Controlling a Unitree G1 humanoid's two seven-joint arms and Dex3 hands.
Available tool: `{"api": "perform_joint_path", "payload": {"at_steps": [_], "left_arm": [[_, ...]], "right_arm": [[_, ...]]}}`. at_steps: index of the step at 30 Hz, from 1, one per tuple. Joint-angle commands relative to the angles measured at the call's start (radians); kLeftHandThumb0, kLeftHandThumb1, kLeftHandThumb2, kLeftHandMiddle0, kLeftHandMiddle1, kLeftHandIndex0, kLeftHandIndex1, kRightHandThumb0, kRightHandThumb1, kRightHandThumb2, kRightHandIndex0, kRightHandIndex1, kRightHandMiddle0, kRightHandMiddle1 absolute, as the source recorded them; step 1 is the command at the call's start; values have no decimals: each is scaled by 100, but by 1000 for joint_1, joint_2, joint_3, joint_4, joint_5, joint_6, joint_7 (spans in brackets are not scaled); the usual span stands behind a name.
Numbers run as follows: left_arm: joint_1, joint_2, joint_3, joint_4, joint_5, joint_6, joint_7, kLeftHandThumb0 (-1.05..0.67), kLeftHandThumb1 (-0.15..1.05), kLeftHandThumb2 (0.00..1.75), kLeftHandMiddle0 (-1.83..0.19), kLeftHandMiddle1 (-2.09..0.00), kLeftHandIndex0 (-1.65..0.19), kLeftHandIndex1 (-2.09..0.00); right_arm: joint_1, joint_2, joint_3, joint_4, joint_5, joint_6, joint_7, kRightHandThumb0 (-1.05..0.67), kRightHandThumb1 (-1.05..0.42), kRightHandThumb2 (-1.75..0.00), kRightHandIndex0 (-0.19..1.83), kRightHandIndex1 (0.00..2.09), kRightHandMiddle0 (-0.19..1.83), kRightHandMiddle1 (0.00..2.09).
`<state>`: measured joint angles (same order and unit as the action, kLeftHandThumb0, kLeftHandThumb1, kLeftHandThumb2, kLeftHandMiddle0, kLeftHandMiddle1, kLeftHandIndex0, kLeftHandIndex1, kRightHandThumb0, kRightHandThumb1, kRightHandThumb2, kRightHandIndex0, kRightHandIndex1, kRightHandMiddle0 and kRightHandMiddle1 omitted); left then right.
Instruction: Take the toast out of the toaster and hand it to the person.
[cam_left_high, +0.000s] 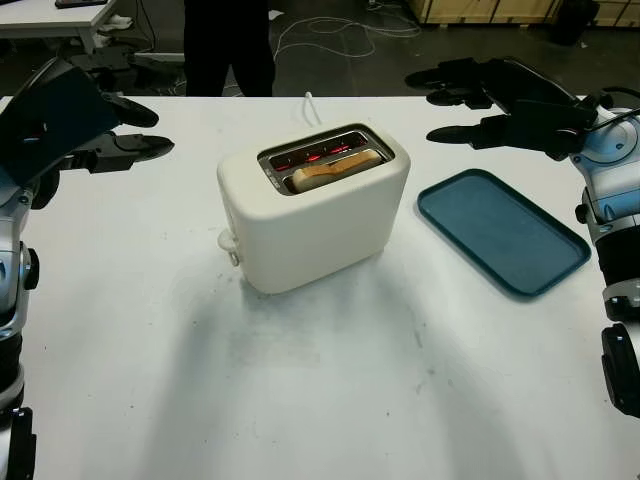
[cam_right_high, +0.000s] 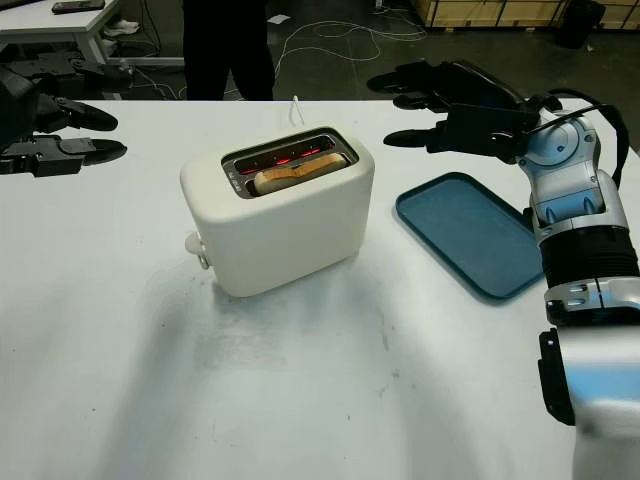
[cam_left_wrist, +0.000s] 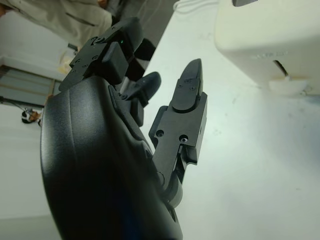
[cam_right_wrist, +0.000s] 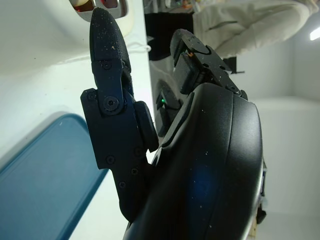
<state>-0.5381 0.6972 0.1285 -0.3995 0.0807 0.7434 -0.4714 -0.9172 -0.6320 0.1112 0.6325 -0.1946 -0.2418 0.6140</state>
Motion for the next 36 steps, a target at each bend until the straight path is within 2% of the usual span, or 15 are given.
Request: {"api": "perform_joint_path", "payload": {"at_steps": [1, 14, 17, 23, 31, 36], "left_arm": [[-1, -7, -6, -11, -10, 16, 10, 0, 92, 7, -18, -89, -34, -42], [23, -14, -1, 6, -14, -20, 12, -6, 91, 8, -14, -93, -33, -43], [27, -11, -4, -14, -3, -3, 21, -4, 92, 8, -14, -94, -33, -43], [24, -26, -10, -30, 4, 11, 50, -2, 92, 11, -13, -92, -32, -41], [30, -26, -14, -12, -4, -25, 56, -4, 92, 11, -14, -92, -32, -41], [22, -30, -11, -23, -16, 15, 53, -2, 92, 12, -11, -91, -30, -39]], "right_arm": [[-11, -2, 2, 1, 2, -4, 12, -79, -92, -23, 41, 8, 44, 1], [-6, -6, 2, -9, -5, 4, 25, -82, -92, -24, 40, 7, 43, 0], [2, -5, -4, -21, 1, 14, 24, -81, -92, -24, 40, 7, 43, 0], [42, -21, -23, -82, 5, 38, 17, -81, -92, -25, 41, 7, 42, 0], [118, -51, -68, -184, 35, 118, 34, -77, -92, -25, 36, 3, 37, 0], [134, -38, -78, -192, 51, 135, 33, -76, -92, -25, 36, 2, 36, 0]]}}
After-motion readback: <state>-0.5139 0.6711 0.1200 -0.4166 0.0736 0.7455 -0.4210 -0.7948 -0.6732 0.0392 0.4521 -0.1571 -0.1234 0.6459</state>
